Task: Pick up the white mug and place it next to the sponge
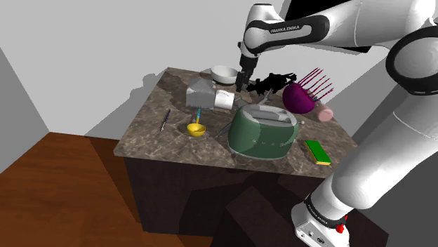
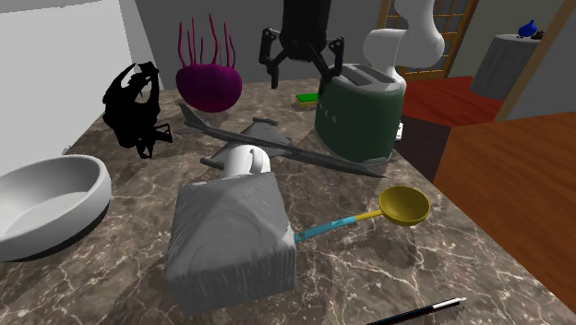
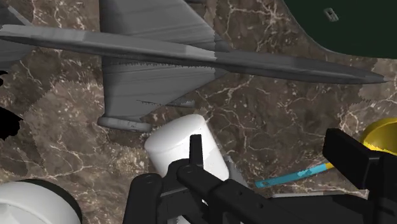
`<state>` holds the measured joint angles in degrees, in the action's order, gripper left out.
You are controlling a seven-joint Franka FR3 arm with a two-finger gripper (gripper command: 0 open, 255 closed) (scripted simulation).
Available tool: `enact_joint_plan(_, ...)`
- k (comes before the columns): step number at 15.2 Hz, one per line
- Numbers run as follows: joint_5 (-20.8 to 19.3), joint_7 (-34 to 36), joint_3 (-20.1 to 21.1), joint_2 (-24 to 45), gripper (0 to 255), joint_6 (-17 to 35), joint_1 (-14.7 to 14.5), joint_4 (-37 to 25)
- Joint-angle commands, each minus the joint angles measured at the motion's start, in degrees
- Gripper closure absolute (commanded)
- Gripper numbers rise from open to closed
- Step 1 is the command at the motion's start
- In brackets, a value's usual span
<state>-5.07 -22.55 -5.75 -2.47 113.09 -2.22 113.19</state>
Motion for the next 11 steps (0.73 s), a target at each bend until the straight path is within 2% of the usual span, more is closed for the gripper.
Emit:
enact_joint_plan(1,0.2,-1.6,0.0,4.5,0,0.4,-0.1,-4.3)
enact_joint_plan(10,0.9,-7.3,1.2,25.5,0,-1.3,-0.3,-27.6)
enact_joint_plan(11,0.9,-7.4,1.3,26.1,0,-1.5,-0.3,-28.3)
